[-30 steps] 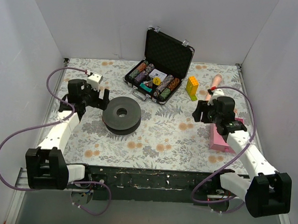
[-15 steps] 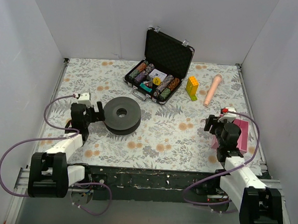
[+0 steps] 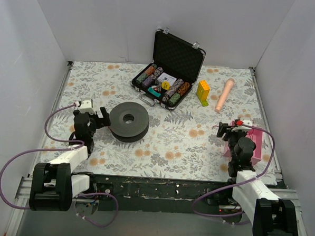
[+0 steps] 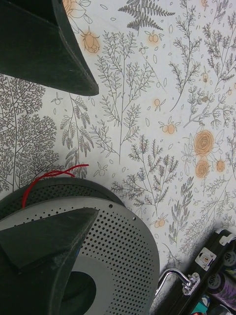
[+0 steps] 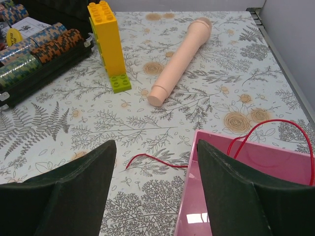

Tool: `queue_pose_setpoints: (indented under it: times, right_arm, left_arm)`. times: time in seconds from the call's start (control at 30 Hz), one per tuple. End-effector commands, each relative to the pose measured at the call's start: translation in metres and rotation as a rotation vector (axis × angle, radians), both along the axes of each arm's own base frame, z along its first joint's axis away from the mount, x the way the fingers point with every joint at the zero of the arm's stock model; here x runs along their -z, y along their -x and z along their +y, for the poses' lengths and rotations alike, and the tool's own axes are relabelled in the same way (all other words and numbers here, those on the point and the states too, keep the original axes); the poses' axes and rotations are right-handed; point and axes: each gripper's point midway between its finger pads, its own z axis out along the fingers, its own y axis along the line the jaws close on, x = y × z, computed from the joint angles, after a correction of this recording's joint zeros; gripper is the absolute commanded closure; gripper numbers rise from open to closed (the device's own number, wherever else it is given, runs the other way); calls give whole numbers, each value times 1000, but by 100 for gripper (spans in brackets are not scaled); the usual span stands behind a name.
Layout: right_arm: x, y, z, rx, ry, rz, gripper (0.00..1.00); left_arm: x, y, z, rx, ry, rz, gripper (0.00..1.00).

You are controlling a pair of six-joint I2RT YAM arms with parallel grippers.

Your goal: Wrap the cables

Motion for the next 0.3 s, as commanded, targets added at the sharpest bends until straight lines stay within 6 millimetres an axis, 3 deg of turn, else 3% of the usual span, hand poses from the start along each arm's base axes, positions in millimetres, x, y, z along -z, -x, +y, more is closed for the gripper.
queue_pose_setpoints:
  times: [0.0,0.27]
  right_arm:
    - [-3,2,-5,18,14,-49,25]
    - [-3,2,-2,2,16,-52,25]
  left_arm:
    - [-11,-1,1,-6,5,-48,2]
    - [-11,1,-6,24,25,-65,2]
